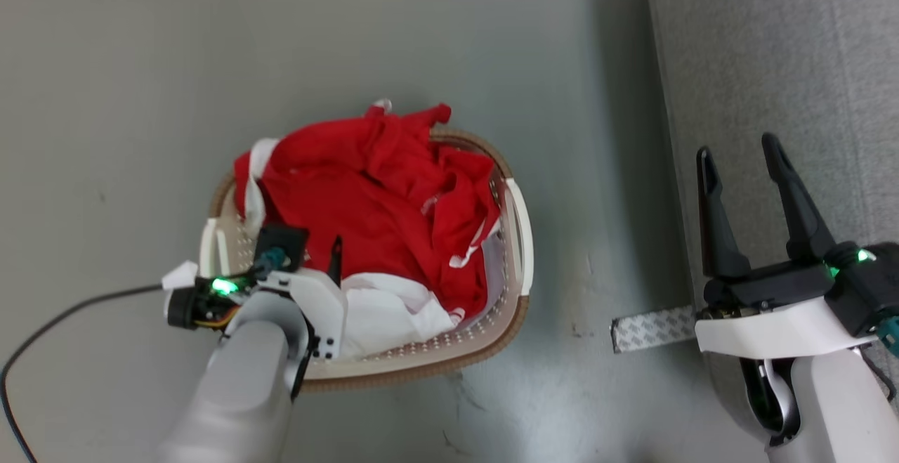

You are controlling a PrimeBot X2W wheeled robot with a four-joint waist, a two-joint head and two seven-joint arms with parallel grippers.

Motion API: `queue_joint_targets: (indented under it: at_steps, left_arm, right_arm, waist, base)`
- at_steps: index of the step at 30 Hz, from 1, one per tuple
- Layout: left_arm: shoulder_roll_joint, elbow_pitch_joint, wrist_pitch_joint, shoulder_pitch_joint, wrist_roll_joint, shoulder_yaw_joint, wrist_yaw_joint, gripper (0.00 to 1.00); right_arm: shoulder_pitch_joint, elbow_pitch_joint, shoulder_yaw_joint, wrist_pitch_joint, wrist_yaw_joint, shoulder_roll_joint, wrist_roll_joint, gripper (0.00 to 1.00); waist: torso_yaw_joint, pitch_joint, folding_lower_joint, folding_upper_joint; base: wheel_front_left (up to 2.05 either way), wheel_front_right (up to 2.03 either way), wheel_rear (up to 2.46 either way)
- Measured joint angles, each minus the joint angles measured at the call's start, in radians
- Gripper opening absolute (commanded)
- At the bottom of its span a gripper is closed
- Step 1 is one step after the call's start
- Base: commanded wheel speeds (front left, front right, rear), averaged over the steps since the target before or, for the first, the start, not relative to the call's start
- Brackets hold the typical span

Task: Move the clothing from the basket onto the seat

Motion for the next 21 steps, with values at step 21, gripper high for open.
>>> queue_joint_targets:
  at_steps: [21]
  left_arm:
    - [-0.007, 0.165, -0.028, -0.189, -0.058, -0.046, -0.055, 1.00]
  right_arm:
    - [-0.045, -0.039, 0.003, 0.000, 0.000, 0.000, -0.010, 1.00]
  waist:
    - [-0.013, 0.206, -0.0002, 0.0000]
  base:
    - [0.00, 0.00, 0.00]
